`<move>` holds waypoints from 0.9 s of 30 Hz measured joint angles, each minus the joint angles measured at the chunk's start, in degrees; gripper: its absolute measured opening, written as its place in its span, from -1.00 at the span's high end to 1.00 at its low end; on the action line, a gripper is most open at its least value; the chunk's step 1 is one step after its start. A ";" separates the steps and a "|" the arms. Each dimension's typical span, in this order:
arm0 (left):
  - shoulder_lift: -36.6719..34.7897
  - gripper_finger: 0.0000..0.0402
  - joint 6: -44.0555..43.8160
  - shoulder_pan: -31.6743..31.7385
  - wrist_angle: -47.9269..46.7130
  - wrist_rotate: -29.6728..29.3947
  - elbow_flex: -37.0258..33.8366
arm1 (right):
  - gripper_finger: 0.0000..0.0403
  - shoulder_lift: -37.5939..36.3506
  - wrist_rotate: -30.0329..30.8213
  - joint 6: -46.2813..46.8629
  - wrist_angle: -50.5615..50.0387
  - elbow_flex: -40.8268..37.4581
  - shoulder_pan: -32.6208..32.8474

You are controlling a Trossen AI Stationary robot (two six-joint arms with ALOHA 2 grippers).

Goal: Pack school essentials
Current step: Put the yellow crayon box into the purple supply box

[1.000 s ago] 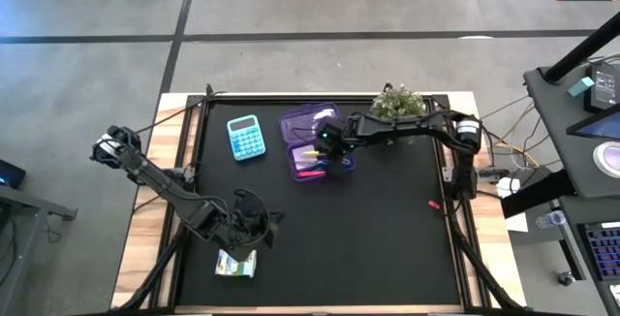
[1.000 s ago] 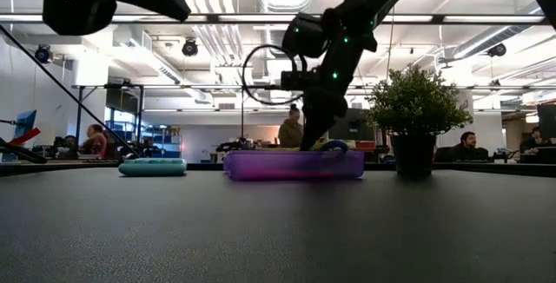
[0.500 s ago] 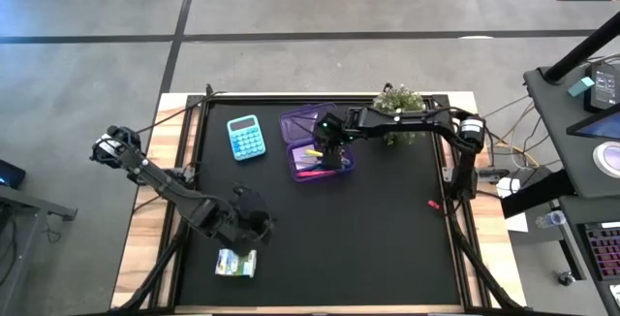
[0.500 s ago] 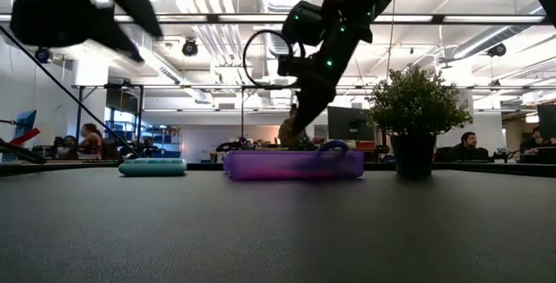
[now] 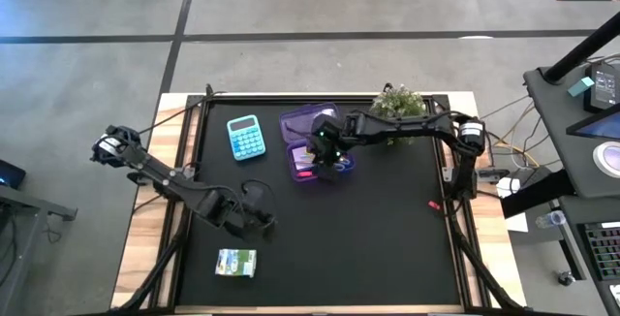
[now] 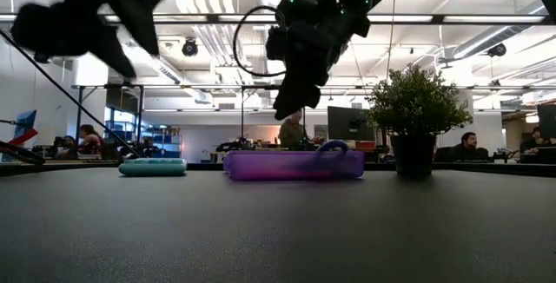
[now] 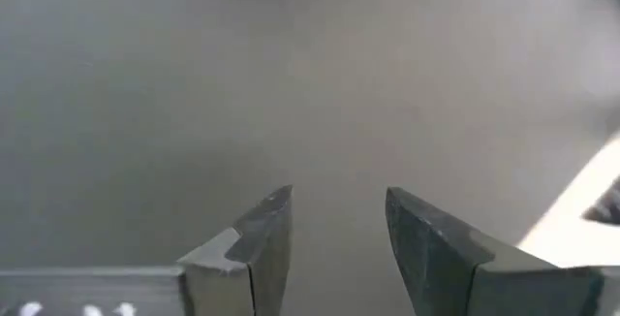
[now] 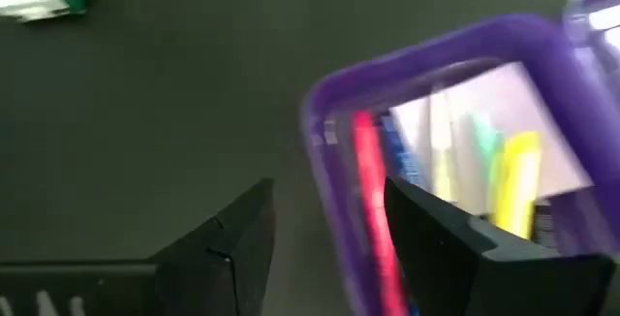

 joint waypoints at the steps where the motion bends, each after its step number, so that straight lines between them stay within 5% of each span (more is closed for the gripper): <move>1: 0.00 0.25 0.11 -1.00 1.32 0.66 0.45 | 0.09 0.00 0.03 0.73 0.02 0.00 1.06; 14: 2.60 0.25 -25.39 -19.32 4.10 9.85 1.18 | 0.09 0.79 4.12 16.44 20.08 -2.25 17.56; 23: 3.95 0.25 -25.50 -21.70 -6.04 31.58 0.91 | 0.11 1.81 14.40 22.18 19.85 -2.27 23.85; 27: 5.83 0.25 -22.69 -22.01 -7.02 36.48 -0.36 | 0.10 1.84 15.42 24.07 19.15 -2.32 24.72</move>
